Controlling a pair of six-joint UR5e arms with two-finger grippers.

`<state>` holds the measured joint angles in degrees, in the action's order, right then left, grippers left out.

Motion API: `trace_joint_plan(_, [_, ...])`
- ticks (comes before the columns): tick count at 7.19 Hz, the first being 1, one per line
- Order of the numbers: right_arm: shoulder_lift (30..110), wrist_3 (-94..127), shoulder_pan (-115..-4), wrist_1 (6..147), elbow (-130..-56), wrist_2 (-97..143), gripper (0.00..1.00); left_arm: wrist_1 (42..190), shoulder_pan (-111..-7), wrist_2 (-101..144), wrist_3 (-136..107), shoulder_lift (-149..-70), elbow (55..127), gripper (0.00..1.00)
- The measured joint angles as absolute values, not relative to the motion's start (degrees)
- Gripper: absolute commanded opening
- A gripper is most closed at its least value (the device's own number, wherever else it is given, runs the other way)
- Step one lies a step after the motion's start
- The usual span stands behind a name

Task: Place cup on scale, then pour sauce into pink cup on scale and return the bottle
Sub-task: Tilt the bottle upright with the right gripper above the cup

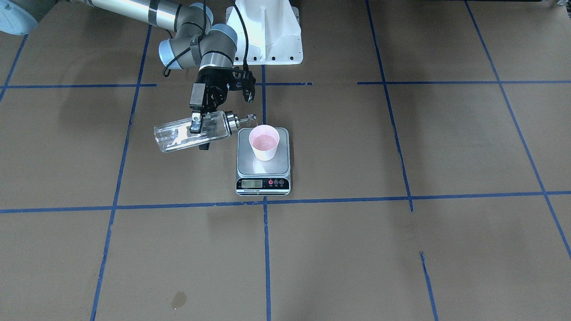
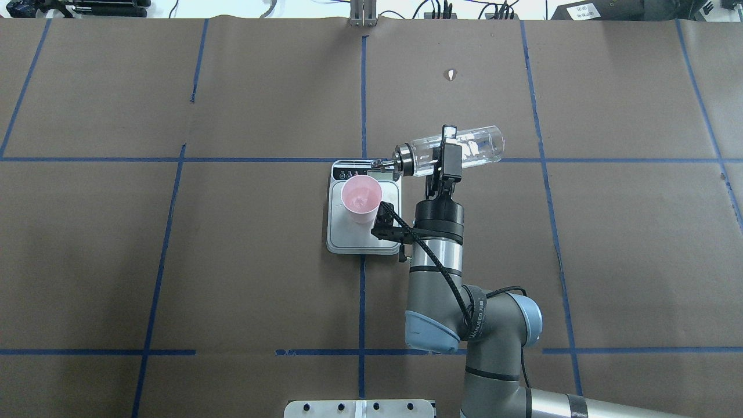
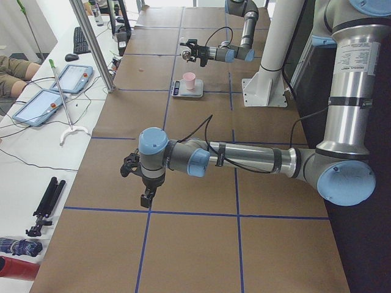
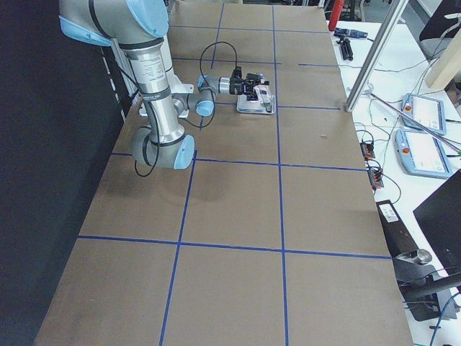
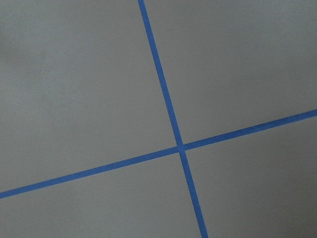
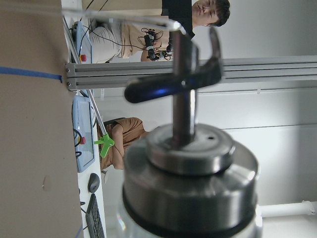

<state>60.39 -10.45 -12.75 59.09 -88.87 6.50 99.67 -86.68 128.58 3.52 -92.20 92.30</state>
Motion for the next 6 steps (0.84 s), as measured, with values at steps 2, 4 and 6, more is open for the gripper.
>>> trace_joint_plan(2, [60.4,-10.3,-12.7,55.5,-89.1,8.0,0.0,99.7,-86.7,128.6,3.5,-92.2,92.4,1.0])
trace_joint_plan(4, [60.3,-10.0,-13.1,50.2,-90.8,11.3,0.0,99.6,-86.7,128.6,3.5,-92.2,92.7,1.0])
trace_joint_plan(6, [60.4,-6.6,-13.8,47.2,-93.4,14.8,0.0,99.6,-86.7,128.5,3.5,-92.1,92.8,1.0])
